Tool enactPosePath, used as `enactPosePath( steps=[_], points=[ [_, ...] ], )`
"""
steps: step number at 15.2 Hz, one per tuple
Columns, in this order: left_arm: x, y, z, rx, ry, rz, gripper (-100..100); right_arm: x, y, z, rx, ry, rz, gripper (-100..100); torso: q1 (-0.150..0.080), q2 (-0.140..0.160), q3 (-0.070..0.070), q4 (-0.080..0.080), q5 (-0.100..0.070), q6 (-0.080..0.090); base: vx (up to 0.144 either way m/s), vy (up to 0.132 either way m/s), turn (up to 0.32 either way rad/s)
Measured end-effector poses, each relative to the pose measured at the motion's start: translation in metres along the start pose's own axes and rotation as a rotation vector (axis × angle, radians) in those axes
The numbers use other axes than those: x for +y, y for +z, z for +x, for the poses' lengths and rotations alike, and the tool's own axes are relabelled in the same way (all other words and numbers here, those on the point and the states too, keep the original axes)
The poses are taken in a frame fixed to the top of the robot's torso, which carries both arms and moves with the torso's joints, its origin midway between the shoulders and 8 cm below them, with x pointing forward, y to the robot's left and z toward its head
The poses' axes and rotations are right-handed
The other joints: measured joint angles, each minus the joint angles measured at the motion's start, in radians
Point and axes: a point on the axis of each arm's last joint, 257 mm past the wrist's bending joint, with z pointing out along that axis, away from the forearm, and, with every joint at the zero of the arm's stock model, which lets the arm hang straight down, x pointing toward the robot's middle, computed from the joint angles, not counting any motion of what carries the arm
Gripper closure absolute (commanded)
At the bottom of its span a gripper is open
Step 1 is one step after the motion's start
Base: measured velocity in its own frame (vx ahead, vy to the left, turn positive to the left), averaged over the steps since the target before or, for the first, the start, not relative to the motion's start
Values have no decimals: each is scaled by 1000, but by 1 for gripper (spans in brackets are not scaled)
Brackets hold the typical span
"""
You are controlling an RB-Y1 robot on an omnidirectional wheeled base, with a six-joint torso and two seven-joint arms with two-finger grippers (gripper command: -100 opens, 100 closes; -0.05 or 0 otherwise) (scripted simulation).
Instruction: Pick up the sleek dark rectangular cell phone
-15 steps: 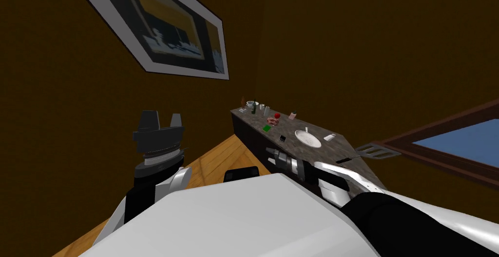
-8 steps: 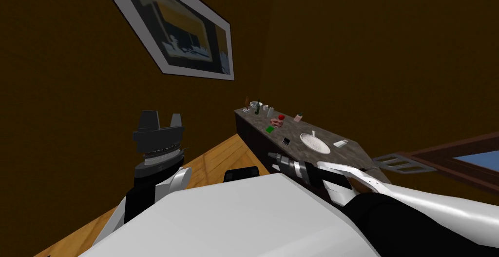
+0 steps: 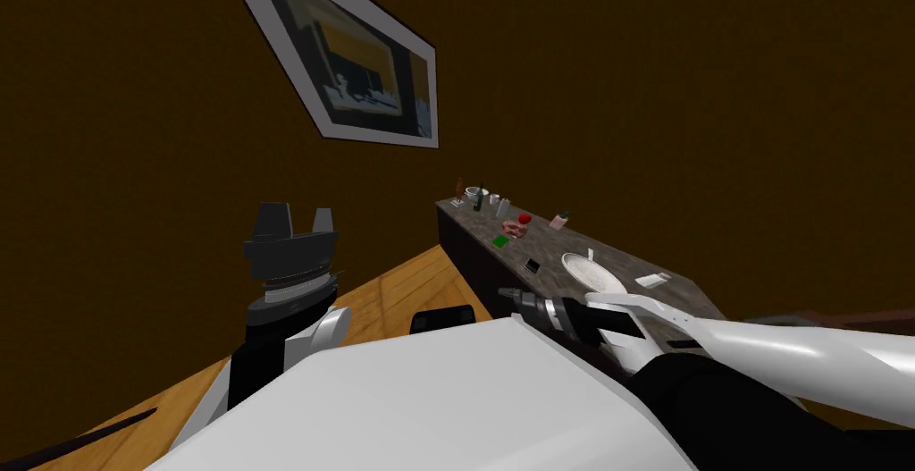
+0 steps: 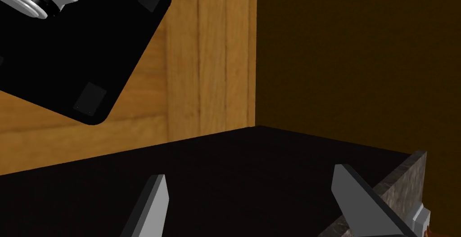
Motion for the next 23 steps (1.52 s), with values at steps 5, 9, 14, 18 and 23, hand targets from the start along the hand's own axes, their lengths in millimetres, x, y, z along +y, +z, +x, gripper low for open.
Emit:
enactPosePath(
  steps=[5, 9, 14, 18, 23],
  points=[
    [0, 0, 0, 0, 0, 0, 0, -29, -13, -11, -16, 39, 124, -100, -2, 0, 0, 0, -1, 1, 12, -49, 122],
    [0, 0, 0, 0, 0, 0, 0, -34, -14, -13, -20, 33, 140, -100, 2, 1, 1, 0, 0, 1, 1, 2, -12],
    [0, 0, 0, 0, 0, 0, 0, -49, -21, -17, -28, 62, 203, -100, -1, 0, 0, 0, 0, 1, 5, -36, 114],
    [0, 0, 0, 0, 0, 0, 0, -68, -33, -32, -60, 114, 286, -100, -5, -1, -1, 0, -1, 0, 20, -91, 250],
    [0, 0, 0, 0, 0, 0, 0, -95, -57, -58, -140, 179, 416, -100, -8, -3, -2, -1, -2, 1, 26, -126, 198]
  ],
)
